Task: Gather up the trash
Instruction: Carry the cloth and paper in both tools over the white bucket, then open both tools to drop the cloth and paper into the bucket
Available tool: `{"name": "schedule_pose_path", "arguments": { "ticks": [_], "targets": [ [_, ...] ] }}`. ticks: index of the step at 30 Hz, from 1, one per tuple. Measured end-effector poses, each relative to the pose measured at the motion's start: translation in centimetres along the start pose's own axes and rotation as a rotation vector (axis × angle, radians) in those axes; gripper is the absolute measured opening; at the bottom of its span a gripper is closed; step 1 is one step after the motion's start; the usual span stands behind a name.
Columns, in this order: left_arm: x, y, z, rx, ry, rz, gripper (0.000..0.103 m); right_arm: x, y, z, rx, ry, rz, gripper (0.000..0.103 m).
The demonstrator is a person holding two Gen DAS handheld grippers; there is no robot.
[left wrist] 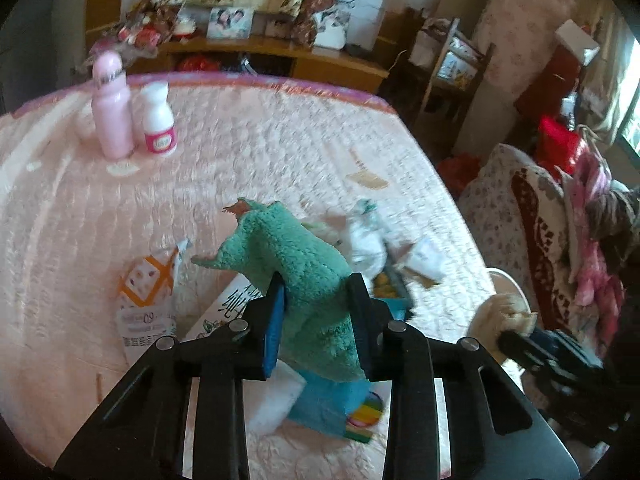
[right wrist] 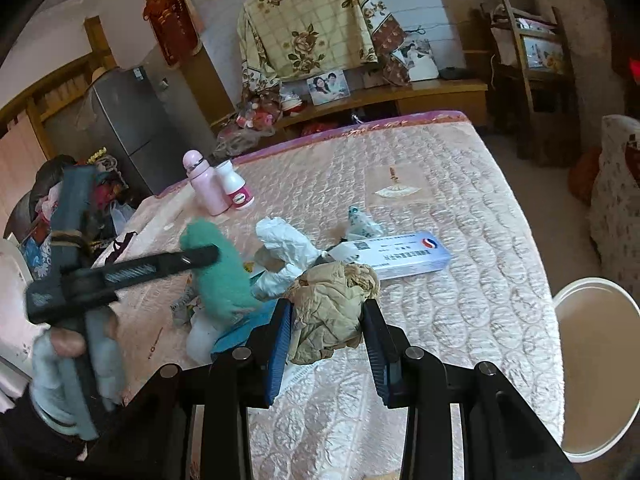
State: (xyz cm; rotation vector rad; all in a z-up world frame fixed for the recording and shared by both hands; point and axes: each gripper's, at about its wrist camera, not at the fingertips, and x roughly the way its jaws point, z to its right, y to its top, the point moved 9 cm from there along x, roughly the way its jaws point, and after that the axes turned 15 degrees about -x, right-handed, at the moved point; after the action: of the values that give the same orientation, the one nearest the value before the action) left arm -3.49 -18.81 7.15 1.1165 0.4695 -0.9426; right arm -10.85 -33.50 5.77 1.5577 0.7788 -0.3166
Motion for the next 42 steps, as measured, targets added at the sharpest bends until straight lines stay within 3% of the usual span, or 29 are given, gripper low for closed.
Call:
{"name": "schedule_pose_path", "arguments": {
  "ticks": [6,14,26,34,37,38,40,42],
  "targets": [
    [-2.4,-0.7,4.6,0.062,-0.071,0.010,0.028,-1.9,-1.2,1.9,0.020,-0.044,0.003,0.034],
    [-1.1,-4.1,11.9,0.143,-0.151,-0.053,0.028,-5.8,-3.8,6.8,0.064,-0.143,0.000,0.034],
    [4.7,-11.0,23.7,0.289,-0.203,-0.167,0.028,-10.4,-10.7,18.9,0.261,-0.337,-0.068,0.034],
    [8.6,-13.8,28.3,0.333,-0.217,-0.190,0.031,-11.5,-13.2,24.6,0.336,-0.425,-0.100,0.034],
    [9.7,-14.2,28.8,0.322,-0.242,-0.215,0.032,-11.6,-13.6,25.3,0.345,-0.457,-0.104,0.043],
    [9.8,-14.3,28.9,0.320,-0.252,-0.221,0.034,-11.6,-13.7,25.6,0.352,-0.460,-0.098,0.049],
    [10.1,-14.4,28.9,0.312,-0.271,-0.237,0.048,-11.6,-14.1,26.0,0.372,-0.454,-0.087,0.050],
    [10.2,-14.4,28.8,0.297,-0.274,-0.242,0.052,-11.3,-14.4,26.1,0.379,-0.451,-0.093,0.050]
  ]
}}
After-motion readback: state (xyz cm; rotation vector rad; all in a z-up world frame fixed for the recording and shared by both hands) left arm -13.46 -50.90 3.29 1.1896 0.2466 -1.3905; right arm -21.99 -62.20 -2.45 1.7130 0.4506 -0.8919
